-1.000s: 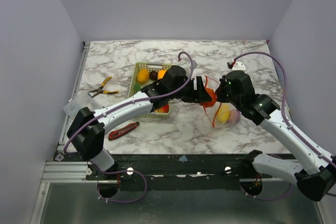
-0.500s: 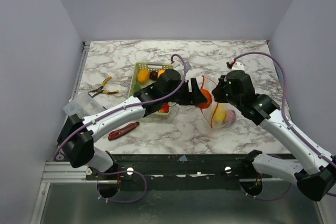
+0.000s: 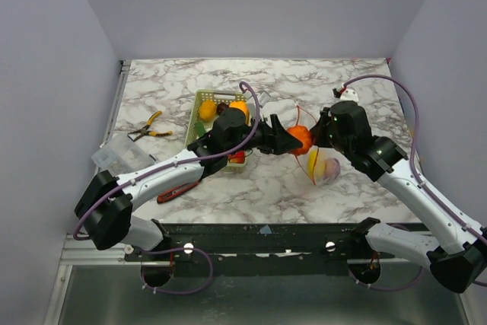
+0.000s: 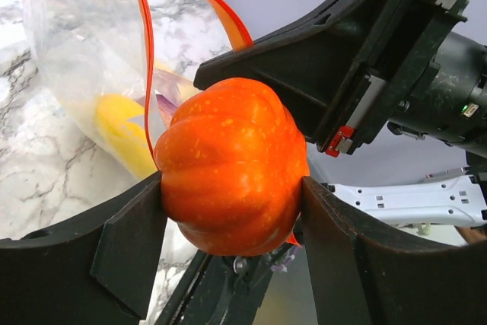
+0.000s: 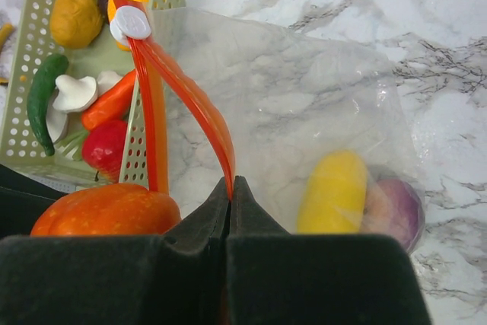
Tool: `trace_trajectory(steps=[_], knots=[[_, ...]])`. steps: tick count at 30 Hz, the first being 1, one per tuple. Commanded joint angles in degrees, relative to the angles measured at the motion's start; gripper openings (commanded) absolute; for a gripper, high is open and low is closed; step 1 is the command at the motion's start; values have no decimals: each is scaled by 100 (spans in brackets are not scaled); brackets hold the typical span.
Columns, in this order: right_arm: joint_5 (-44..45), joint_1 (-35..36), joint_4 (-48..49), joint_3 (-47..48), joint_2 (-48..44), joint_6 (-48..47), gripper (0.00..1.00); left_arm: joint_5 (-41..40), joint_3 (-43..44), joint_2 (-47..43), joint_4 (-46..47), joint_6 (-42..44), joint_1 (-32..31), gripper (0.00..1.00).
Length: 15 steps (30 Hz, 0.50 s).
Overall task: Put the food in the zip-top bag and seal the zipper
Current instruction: Place the fake vegetable in the zipper food storage bag.
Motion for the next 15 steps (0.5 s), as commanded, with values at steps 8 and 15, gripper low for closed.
trace_trajectory(steps=[8,15], knots=[[-970,46,490,338,-90,587,1,-529,538,668,-1048,1174,-95,23],[-1188,44,395,194,38,457,1,-1656,1551,779,-2979,1264,-95,26]])
